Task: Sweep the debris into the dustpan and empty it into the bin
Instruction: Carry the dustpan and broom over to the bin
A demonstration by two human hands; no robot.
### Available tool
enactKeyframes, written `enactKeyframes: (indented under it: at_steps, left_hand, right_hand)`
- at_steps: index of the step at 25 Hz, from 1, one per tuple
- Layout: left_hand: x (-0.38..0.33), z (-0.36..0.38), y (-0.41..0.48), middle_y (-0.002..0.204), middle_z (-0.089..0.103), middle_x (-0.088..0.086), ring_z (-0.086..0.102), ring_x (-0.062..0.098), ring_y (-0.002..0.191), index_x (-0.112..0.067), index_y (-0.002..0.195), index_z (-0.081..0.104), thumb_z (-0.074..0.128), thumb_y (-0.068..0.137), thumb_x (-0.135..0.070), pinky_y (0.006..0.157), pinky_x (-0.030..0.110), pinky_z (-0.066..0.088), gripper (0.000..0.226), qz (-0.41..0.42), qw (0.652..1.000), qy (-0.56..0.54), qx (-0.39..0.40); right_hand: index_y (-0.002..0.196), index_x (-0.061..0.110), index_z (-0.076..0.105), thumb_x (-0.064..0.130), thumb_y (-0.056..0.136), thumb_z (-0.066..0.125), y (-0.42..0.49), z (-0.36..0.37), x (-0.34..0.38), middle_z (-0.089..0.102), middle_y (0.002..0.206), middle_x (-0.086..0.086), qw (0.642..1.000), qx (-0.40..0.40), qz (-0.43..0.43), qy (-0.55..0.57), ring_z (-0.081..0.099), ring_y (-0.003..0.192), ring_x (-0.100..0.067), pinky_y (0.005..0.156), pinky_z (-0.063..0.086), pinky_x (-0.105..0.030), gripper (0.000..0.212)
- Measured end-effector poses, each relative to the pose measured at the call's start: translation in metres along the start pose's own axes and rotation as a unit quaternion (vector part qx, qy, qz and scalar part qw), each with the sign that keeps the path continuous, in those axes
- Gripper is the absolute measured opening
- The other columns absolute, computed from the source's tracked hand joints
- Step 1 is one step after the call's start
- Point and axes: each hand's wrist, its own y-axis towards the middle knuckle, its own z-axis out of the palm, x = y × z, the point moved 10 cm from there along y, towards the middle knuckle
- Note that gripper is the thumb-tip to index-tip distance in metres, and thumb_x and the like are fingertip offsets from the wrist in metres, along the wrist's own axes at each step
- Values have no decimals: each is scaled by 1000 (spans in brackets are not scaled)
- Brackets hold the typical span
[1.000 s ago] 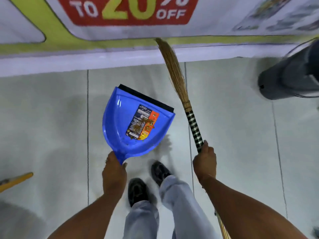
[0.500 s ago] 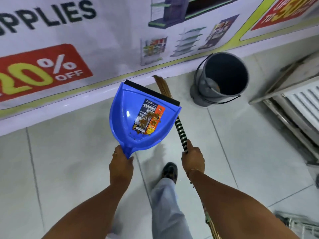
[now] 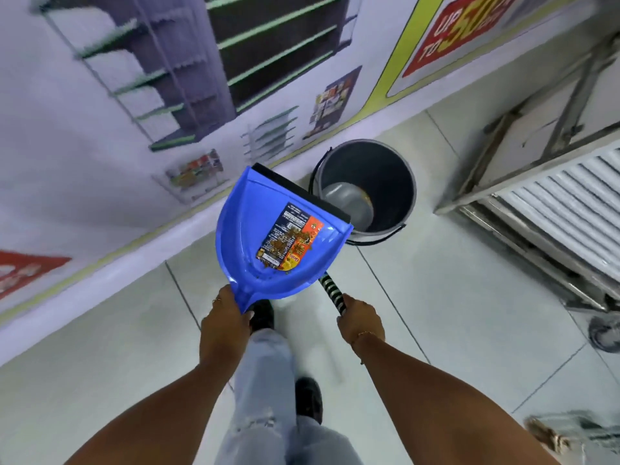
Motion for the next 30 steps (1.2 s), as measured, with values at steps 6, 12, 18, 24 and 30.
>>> enactKeyframes:
  at_steps: [6,12,18,24,30]
  left_hand:
    - [-91,3,89,121,57,18,56,42,105,-6,127,39,60,84,-15,84,45,44,49,151,971,174,67]
    - [-188,65,127,129,54,19,51,37,116,-13,140,30,41,95,-30,95,42,44,50,225,929,215,199]
    - [-256,88,156,109,61,23,54,39,108,5,116,51,23,100,-27,81,35,43,45,121,926,252,254]
    - [-260,93,159,60,39,1,39,14,52,-8,75,43,27,99,-33,49,22,32,38,56,939,219,259]
    - [-233,77,133,108,63,22,57,37,100,-3,118,50,28,96,-34,83,35,43,45,152,956,140,209]
  right_hand:
    - [129,22,51,15,93,40,45,-19,27,58,126,-10,999,41,3,-6,57,116,-32,92,49,-38,38]
    - [139,32,43,16,93,40,72,-34,-6,52,139,-5,995,100,12,14,53,124,-26,100,44,-34,49]
    - [139,30,42,13,92,41,97,-68,-25,60,126,-9,986,149,-33,-73,58,115,-28,91,49,-34,51]
    - [129,25,53,12,89,43,116,-104,-29,61,125,-8,980,159,-55,-108,59,114,-29,89,49,-34,43]
    - [134,26,49,15,91,44,114,-108,-26,58,129,-9,973,159,-80,-148,55,118,-31,94,47,-35,45]
